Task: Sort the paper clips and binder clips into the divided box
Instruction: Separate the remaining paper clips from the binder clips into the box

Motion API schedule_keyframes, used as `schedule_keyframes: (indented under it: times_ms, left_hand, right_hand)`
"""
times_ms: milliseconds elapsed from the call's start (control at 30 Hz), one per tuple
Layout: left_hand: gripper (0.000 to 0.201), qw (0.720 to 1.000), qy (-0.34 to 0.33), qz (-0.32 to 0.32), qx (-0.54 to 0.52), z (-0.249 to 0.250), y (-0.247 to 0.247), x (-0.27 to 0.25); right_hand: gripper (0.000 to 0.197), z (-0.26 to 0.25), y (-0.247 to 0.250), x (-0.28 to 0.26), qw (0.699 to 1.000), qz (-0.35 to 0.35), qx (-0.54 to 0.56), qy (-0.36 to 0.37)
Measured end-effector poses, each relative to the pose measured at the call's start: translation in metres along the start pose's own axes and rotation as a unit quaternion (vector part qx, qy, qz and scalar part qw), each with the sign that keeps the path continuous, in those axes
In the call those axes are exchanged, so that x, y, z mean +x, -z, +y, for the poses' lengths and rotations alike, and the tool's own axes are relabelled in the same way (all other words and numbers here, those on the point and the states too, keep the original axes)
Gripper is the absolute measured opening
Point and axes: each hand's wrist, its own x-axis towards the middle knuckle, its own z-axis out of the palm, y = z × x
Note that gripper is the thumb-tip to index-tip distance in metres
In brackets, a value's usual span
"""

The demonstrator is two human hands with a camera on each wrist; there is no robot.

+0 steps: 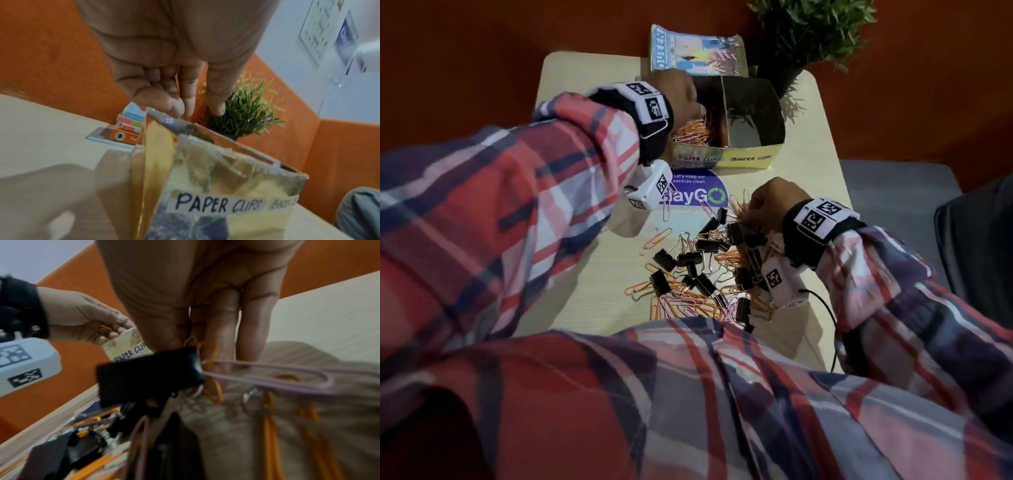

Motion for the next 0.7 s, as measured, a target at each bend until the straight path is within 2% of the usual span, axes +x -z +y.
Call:
schedule_keyframes:
  times_ms: [100,133,200,233,300,333,400,467,533,600,700]
  left_hand:
    - [0.021,0.998,-0.021,0.033,-0.043,-0.011,0.012,-0.027]
    - [0.019,0.998,-0.027,0.016,-0.045,-0.016,0.014,-0.04]
    - [0.023,0.997,-0.04,-0.068,-0.015,-0.026,0.011,-0.063]
    - [0.034,0.991,-0.052,-0.119,0.03,-0.032,0.005,-0.074]
    - [0.072,0.962,-0.074,-0.211,0.156,-0.044,-0.012,-0.092]
    - [0.088,0.946,-0.081,-0.237,0.207,-0.049,-0.022,-0.099]
    - [0.099,0.935,-0.082,-0.244,0.245,-0.056,-0.037,-0.104]
    - [0.091,0.947,-0.085,-0.223,0.216,-0.058,-0.044,-0.103]
    - [0.072,0.958,-0.089,-0.209,0.176,-0.056,-0.047,-0.1]
    - [0.055,0.964,-0.091,-0.2,0.15,-0.053,-0.048,-0.099]
    - [0.039,0.972,-0.091,-0.183,0.113,-0.05,-0.049,-0.097]
  right_hand:
    - [0.014,0.002,-0.001,-0.001,1.0,-0.001,0.013,0.014]
    - [0.015,0.003,-0.001,0.0,1.0,-0.001,0.012,0.018]
    - [0.018,0.004,-0.002,0.001,1.0,0.004,0.013,0.026]
    - [0.018,0.005,-0.002,0.001,0.999,0.006,0.018,0.03]
    - [0.018,0.008,-0.003,0.002,0.999,0.006,0.028,0.038]
    - [0.017,0.01,-0.003,0.003,0.999,0.001,0.037,0.039]
    - [0.016,0.013,-0.003,0.003,0.997,-0.004,0.072,0.036]
    - [0.015,0.014,-0.002,0.003,0.995,0.006,0.096,0.037]
    - [0.016,0.014,0.0,0.003,0.994,0.021,0.103,0.042]
    - [0.015,0.013,0.005,0.002,0.991,0.02,0.129,0.034]
    - [0.012,0.012,0.013,-0.001,0.986,0.007,0.165,0.03]
